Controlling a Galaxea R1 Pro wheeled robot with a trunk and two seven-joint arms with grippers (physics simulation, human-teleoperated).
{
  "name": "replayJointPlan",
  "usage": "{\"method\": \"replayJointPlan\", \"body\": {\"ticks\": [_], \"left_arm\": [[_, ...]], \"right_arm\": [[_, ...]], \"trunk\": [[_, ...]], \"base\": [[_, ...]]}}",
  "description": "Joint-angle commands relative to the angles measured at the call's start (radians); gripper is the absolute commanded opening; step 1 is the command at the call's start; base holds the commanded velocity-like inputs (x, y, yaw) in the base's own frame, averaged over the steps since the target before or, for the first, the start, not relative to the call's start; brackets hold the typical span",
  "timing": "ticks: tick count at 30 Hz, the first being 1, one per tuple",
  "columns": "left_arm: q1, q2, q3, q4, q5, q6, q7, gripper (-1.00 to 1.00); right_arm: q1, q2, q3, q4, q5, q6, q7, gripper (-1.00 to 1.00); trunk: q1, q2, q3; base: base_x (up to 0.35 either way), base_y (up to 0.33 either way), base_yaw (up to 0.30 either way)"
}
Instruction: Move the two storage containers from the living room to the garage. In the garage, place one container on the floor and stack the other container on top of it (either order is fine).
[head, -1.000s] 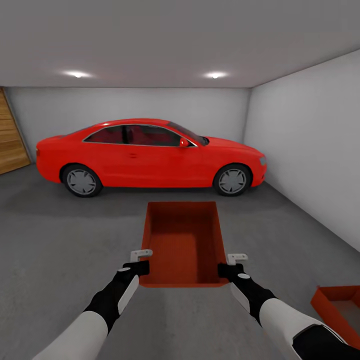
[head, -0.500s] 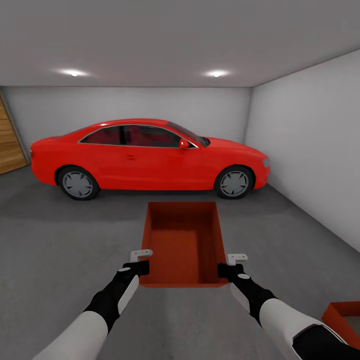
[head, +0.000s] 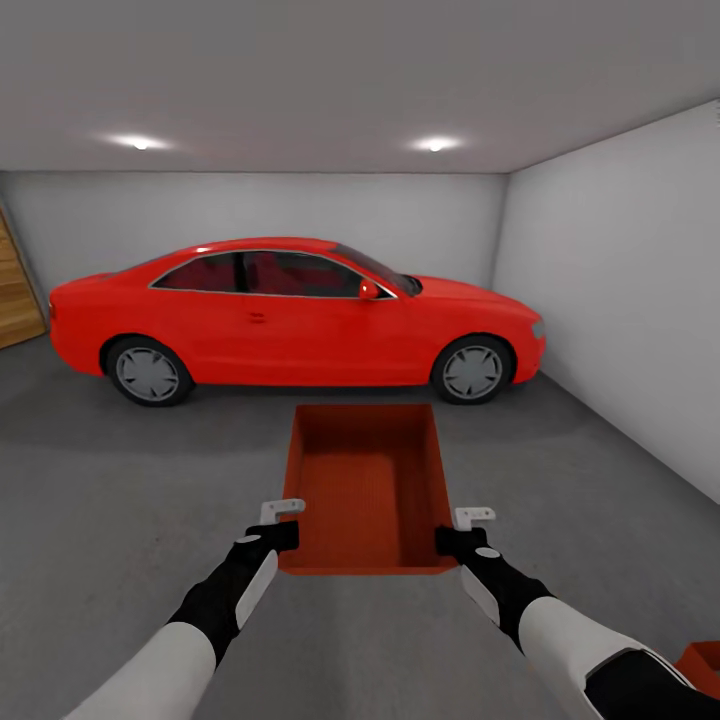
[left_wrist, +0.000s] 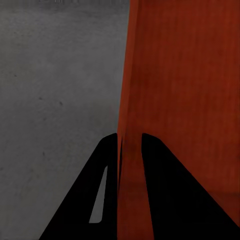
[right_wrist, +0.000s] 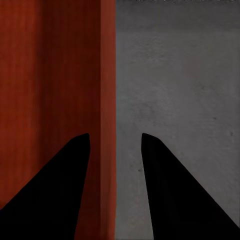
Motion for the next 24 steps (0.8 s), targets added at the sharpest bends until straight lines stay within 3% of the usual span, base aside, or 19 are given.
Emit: {"method": "replayJointPlan", "body": {"ticks": [1,4,19,24], "left_arm": [[-0.001,0.007,0.000,0.004,0.012,-0.002,0.012,-1.00],[-0.001,0.015,-0.020,0.010,0.037,-0.002,0.011,-1.00],[-0.001,0.021,-0.025,0.017,0.048,-0.003,0.012,-1.00],[-0.001,0.023,-0.034,0.017,0.059,-0.003,0.013,-1.00]], "right_arm": [[-0.001,0.003,0.003,0.007,-0.010,-0.005,-0.010,-1.00],[-0.001,0.004,0.011,0.008,-0.010,-0.005,-0.008,-1.00],[-0.001,0.004,0.006,0.008,-0.007,0.006,-0.006,-1.00],[-0.001,0.005,0.010,0.008,-0.009,0.006,-0.008,-1.00]], "trunk": [[0.001,-0.001,0.000],[0.001,-0.001,0.000],[0.001,-0.001,0.000],[0.001,-0.001,0.000]], "base": [[0.000,0.000,0.000],[0.000,0.000,0.000],[0.000,0.000,-0.003],[0.000,0.000,-0.192]]}}
